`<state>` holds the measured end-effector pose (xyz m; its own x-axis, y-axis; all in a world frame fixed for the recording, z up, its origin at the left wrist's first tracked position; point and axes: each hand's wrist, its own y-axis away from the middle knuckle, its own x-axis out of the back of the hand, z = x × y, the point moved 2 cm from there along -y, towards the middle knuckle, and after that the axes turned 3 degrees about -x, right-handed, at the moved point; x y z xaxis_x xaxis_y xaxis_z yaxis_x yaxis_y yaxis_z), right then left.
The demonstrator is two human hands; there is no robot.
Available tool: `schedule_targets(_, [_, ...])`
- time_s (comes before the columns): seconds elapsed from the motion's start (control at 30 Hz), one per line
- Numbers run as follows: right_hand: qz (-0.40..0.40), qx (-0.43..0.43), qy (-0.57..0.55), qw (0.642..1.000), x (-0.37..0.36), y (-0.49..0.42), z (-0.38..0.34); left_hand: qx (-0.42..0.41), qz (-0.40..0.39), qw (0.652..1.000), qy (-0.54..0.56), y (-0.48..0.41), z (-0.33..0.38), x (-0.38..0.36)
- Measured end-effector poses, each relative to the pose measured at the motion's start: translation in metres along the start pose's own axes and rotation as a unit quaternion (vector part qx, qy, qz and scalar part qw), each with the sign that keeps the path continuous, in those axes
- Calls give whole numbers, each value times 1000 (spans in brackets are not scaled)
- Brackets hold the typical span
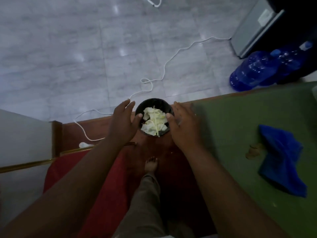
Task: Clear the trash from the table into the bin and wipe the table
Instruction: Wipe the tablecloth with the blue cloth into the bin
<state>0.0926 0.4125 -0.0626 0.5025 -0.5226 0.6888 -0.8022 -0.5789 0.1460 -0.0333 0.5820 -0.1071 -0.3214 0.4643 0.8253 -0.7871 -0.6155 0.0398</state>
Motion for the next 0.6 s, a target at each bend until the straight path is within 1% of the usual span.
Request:
schedule_targets(0.07, [-34,-39,-6,999,-48,-26,18,22,-13,1000,-5,-16,-36,-17])
schedule_targets(0.17, [-66,-140,-6,988,-121,-67,67,68,-44,996,-20,-43,-94,-55])
schedule_targets(0.27, [-99,-243,16,965,-174,-98,123,110,-91,990,-16,-63,-139,-96])
schedule_targets(0.37, [-121,-324,44,937,-220,-128,180,156,-160,975,4,-80,-187,-150])
schedule_targets(0.47, [-116,-371,60,919,-246,-152,223,216,-197,956,42,-92,-223,-192])
schedule_targets(0.6, [-110,-378,80,916,-253,-174,247,249,-226,941,42,-101,-244,-220])
